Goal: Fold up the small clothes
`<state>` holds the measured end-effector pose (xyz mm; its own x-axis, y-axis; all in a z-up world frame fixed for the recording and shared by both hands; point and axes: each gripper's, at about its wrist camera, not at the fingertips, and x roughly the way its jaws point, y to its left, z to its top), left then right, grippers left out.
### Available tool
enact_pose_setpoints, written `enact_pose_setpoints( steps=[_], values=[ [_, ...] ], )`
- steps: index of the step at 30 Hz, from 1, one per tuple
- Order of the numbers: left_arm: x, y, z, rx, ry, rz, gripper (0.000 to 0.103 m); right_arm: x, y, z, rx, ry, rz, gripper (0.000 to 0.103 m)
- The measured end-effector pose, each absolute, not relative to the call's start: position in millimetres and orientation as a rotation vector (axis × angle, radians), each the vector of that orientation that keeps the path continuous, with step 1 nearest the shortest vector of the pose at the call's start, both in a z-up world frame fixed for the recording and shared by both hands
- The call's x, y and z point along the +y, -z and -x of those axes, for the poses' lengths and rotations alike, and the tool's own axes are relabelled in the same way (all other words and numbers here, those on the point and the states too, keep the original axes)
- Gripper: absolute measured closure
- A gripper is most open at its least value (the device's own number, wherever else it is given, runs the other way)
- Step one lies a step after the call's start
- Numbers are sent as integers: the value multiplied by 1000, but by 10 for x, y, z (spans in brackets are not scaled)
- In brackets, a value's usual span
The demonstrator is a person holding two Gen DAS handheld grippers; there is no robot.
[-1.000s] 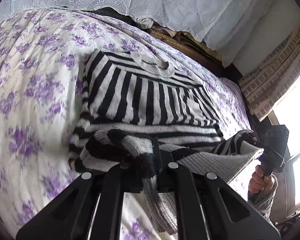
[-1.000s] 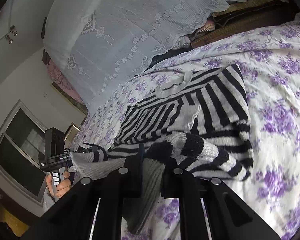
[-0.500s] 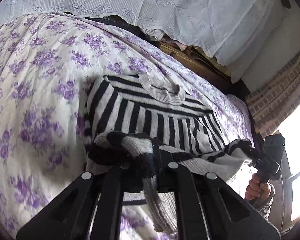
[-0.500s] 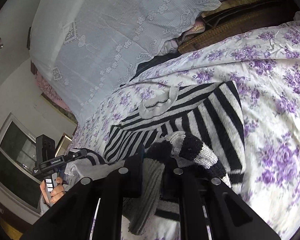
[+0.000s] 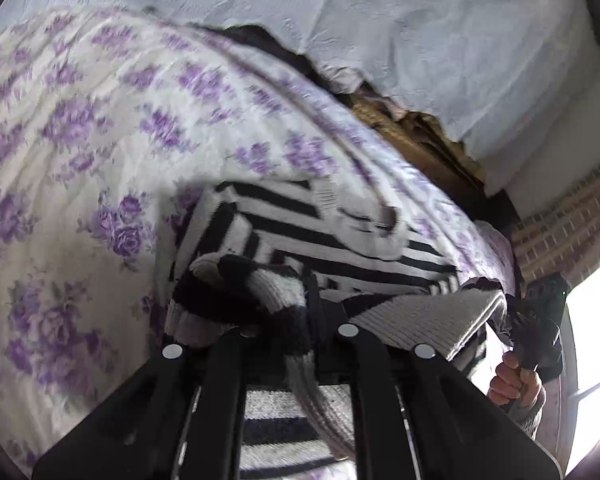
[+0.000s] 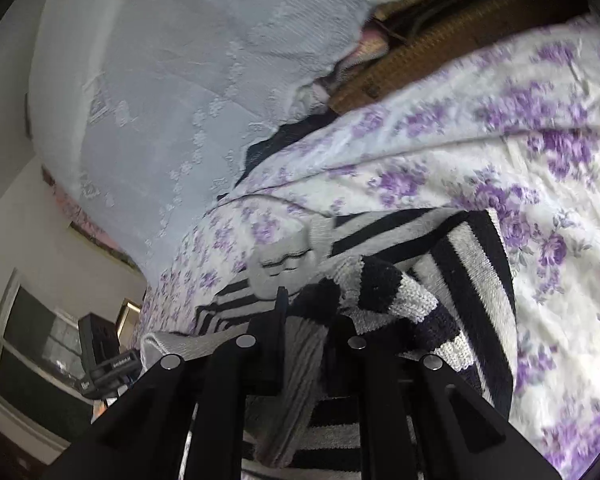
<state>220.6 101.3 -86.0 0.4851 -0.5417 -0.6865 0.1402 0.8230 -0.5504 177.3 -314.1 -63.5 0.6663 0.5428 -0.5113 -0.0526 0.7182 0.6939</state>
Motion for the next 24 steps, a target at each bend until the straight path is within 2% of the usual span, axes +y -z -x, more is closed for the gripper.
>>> enact_pose_setpoints(
  steps=[2,5,6,7,8,9,11,14,21,24],
  values=[
    [1040,1028,-2327,1019,411,488,91,-3202,836,-1907,804,-354,-754,81],
    [1091,1159,-2453,1049,448,555,90,-3296,1012,-1983,811,-398,-834,81],
    [1112,1141,-2448,1044,464,563,87,-3311,988,-1963,803,-414,-845,76],
    [1160,1060,-2417,1016,490,572,76,-3345,944,-1935,778,-435,-869,71],
    [1204,980,-2379,979,506,579,53,-3389,898,-1892,732,-453,-897,61],
    [1253,904,-2337,938,508,584,40,-3413,868,-1859,703,-455,-908,52],
    [1410,666,-2161,793,481,603,8,-3453,787,-1789,647,-440,-903,45],
    [1430,471,-2016,716,424,515,7,-3443,716,-1721,623,-416,-888,44],
    [819,387,-1895,753,426,261,7,-3211,264,-1529,502,-217,-548,43],
    [466,445,-2005,808,423,180,7,-2911,292,-1683,606,-271,-446,45]
  ],
)
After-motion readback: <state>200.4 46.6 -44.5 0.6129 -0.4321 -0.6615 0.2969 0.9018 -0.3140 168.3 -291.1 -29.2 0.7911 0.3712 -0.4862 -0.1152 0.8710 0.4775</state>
